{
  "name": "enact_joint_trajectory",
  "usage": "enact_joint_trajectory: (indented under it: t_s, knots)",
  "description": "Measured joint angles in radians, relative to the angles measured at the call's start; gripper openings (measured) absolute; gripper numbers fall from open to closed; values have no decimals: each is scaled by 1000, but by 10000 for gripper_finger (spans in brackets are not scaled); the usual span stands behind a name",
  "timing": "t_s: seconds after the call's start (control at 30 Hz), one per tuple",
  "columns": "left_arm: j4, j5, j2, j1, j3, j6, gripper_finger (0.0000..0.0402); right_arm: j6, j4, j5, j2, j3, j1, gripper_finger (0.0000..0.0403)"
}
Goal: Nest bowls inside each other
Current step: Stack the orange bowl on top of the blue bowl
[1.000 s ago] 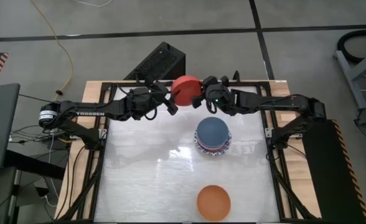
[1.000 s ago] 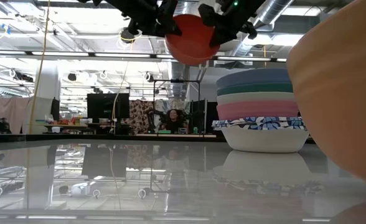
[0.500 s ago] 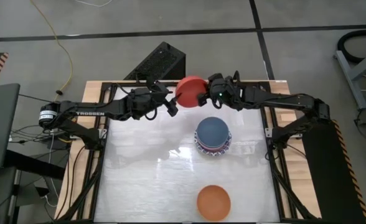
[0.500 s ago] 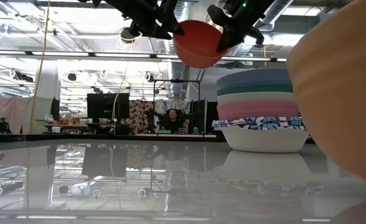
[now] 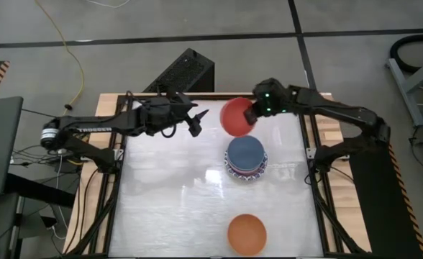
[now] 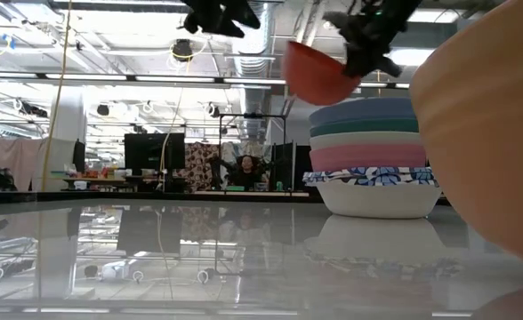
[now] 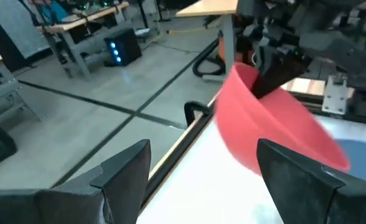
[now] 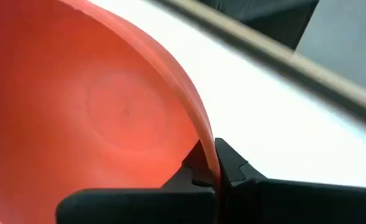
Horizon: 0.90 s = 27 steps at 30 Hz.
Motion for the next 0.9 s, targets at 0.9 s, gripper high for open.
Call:
enact_joint_trajectory:
  t_s: [0.9]
  knots:
    - [-461,414,-217,100,27,-240,281,150,-325,-335,-12,0,116,0]
